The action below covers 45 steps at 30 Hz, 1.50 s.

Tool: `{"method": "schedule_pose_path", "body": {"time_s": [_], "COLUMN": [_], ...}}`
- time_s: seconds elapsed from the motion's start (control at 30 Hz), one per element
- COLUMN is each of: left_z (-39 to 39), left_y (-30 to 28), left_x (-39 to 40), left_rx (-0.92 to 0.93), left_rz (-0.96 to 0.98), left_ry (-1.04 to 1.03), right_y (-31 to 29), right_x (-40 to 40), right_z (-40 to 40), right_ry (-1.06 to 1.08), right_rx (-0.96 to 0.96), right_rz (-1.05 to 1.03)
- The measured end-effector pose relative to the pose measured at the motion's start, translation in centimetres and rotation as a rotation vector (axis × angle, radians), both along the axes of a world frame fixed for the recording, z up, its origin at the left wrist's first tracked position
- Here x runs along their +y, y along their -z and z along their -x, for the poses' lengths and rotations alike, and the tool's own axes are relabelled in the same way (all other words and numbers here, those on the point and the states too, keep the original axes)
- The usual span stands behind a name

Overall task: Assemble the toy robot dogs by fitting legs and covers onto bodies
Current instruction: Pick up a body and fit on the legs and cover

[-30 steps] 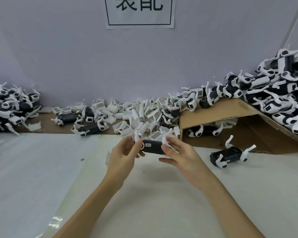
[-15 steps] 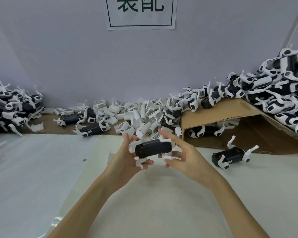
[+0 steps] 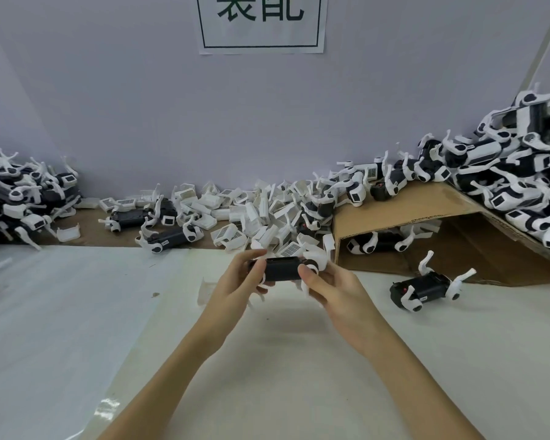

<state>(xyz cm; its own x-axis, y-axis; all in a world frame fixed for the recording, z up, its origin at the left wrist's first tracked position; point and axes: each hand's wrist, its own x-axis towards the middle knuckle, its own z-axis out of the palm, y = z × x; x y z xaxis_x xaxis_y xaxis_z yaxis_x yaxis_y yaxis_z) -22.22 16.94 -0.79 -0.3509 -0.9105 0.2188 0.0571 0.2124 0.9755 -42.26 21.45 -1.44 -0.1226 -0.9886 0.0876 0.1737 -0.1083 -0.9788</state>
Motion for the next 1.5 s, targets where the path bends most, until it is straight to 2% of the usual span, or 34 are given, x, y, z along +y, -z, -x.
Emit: {"method": "schedule_pose_path", "body": {"time_s": [0.2,0.23,0.3,0.37,0.43,0.5,0.57,0.6,0.63,0.7,0.73,0.77,0.87,0.93,1.07,1.13,1.2,1.27,1.37,1.5], "left_z": [-0.5,-0.4,-0.3,-0.2,-0.1,0.1,-0.1,-0.3,-0.6,-0.9,-0.8,-0.7,-0.1,-0.1,-1.3,-1.7,-1.5,-1.0,-0.7,-0.1], "left_y": [0.1,0.3,0.9,1.5,2.4,2.8,2.6,2.4,2.2,1.7,1.5,1.3,1.1,1.1,0.5,0.0,-0.3,-0.1,0.1,0.2], "left_x": [-0.6,-0.6,-0.6,-0.8,-0.9,-1.2,-1.5,-1.6,-1.7,-1.7,-1.4,-1.0,-0.4,-0.7,-1.7,-1.6,-1.5,-1.4,-1.1,-1.2], "left_rx": [-0.023,-0.076,-0.257,-0.423,-0.545,-0.504,-0.355,-0.265,-0.168,0.000,0.039,0.036,-0.146,-0.232,-0.030,0.085,0.078,0.059,0.179,0.285], "left_rz": [0.127,0.193,0.458,0.671,0.758,0.686,0.496,0.401,0.309,0.160,0.136,0.155,0.371,0.438,0.054,-0.141,-0.183,-0.100,-0.075,-0.234], "left_ry": [-0.034,-0.088,-0.201,-0.087,0.007,-0.067,-0.095,-0.070,-0.028,0.062,0.097,0.113,0.030,-0.051,0.204,0.240,0.192,0.097,-0.005,-0.114], "right_y": [-0.5,-0.5,-0.5,-0.4,-0.4,-0.7,-1.3,-1.5,-1.5,-1.1,-0.8,-0.5,-0.2,-0.2,0.3,0.6,0.8,0.9,0.3,-0.7], "right_x": [0.2,0.1,0.1,0.0,0.1,0.3,0.5,0.7,0.7,0.8,0.9,0.9,0.8,0.8,0.5,0.4,0.3,0.3,0.6,1.6], "right_z": [-0.3,-0.4,-0.8,-1.3,-1.4,-1.1,-0.5,-0.4,-0.4,-0.6,-0.8,-1.1,-1.6,-1.5,-0.6,-0.4,-0.6,-0.9,-1.1,-2.5], "right_ry": [0.016,0.053,0.162,0.206,0.165,0.022,-0.087,-0.106,-0.091,0.036,0.064,0.050,-0.005,0.061,0.224,0.232,0.239,0.245,0.207,-0.138], "right_rx": [0.024,0.024,0.003,-0.061,-0.089,-0.153,-0.302,-0.308,-0.202,0.307,0.529,0.626,0.448,0.358,0.546,0.640,0.737,0.771,0.671,0.408], "right_rz": [0.096,0.099,0.086,0.055,0.035,0.044,0.047,0.055,0.083,0.152,0.178,0.184,0.143,0.129,0.156,0.231,0.311,0.342,0.293,0.043]}}
